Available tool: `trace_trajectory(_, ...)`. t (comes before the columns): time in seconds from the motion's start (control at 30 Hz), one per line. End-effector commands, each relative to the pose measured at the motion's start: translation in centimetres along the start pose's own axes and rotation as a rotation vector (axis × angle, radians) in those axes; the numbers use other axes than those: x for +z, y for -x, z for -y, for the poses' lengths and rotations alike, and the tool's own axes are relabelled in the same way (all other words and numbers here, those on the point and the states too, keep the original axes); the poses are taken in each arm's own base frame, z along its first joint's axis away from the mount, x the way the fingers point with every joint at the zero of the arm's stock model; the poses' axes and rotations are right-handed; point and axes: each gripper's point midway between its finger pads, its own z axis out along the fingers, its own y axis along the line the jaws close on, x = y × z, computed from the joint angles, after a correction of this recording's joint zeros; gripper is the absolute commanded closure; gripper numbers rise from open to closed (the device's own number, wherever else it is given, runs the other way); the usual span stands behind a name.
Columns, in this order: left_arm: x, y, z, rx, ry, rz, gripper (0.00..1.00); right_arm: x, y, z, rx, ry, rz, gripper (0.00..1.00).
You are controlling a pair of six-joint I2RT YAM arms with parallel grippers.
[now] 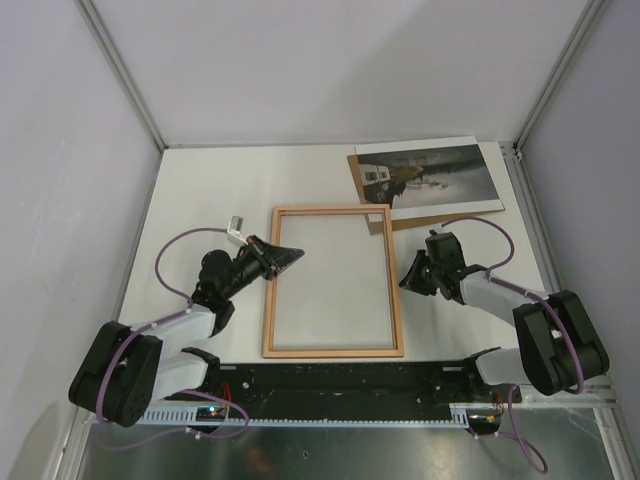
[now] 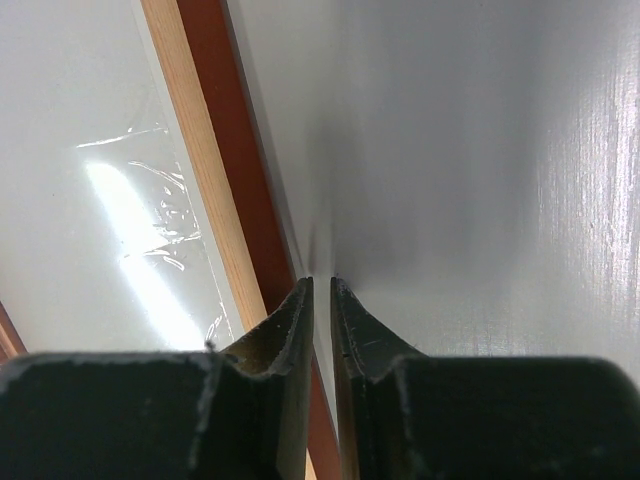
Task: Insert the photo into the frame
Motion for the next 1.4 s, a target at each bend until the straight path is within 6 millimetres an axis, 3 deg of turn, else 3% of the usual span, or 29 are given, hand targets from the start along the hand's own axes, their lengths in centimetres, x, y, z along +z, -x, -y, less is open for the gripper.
trace_trajectory(0.0,0.6,1.1,2.0,0.046,-0.066,0.034,1.00,0.2,0.0,0.4,-0.011,-0.010,0.001,0.84)
trace_trajectory(1.37,1.0,0.7,0.0,0.037,-0.019,0.024,1.00,0.4,-0.3,0.5,-0.007,-0.011,-0.014,0.85)
